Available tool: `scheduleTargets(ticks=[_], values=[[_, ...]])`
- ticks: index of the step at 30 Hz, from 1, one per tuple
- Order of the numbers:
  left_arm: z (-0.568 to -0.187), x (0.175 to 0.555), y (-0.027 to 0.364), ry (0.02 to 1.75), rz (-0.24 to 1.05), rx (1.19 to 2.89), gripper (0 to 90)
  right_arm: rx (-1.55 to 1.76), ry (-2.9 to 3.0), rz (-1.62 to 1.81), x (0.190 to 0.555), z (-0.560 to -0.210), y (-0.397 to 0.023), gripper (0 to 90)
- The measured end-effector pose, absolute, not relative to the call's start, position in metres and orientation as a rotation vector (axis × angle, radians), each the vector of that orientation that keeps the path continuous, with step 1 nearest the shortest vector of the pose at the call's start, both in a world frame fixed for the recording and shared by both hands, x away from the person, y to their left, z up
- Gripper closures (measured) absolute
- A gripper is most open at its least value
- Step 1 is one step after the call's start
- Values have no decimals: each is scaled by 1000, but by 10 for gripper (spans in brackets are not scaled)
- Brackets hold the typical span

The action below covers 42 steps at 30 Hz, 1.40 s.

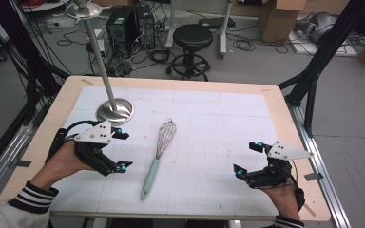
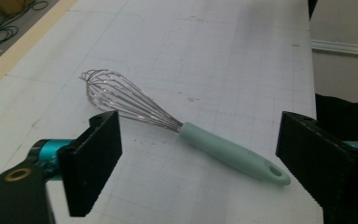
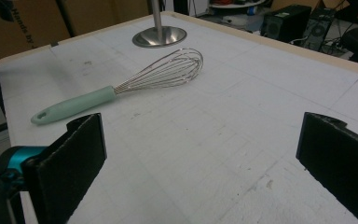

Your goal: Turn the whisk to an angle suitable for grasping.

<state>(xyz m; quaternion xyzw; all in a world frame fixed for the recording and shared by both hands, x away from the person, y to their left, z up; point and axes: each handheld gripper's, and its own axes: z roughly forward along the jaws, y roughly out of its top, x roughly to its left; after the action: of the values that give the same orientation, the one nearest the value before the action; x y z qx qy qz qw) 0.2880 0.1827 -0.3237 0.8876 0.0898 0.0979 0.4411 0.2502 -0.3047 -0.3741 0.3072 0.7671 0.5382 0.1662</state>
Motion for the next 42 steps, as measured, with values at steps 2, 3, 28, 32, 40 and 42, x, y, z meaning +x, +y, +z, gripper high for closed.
scheduleTargets(ticks=[2,3,28,32,40,42], values=[[-324,290,179,197,211,2214,253,875,2184,1534,250,-374,-305,5],[-324,290,177,193,199,2217,309,880,2183,1535,250,-374,-305,5],[-347,288,131,12,19,2352,721,877,2187,1533,251,-375,-305,5],[-353,287,122,-5,-10,2389,836,873,2187,1533,251,-374,-305,5],[-363,278,109,-74,-4,2419,899,874,2182,1534,250,-374,-306,5],[-366,275,106,-91,-23,2429,899,875,2184,1531,250,-374,-306,5]])
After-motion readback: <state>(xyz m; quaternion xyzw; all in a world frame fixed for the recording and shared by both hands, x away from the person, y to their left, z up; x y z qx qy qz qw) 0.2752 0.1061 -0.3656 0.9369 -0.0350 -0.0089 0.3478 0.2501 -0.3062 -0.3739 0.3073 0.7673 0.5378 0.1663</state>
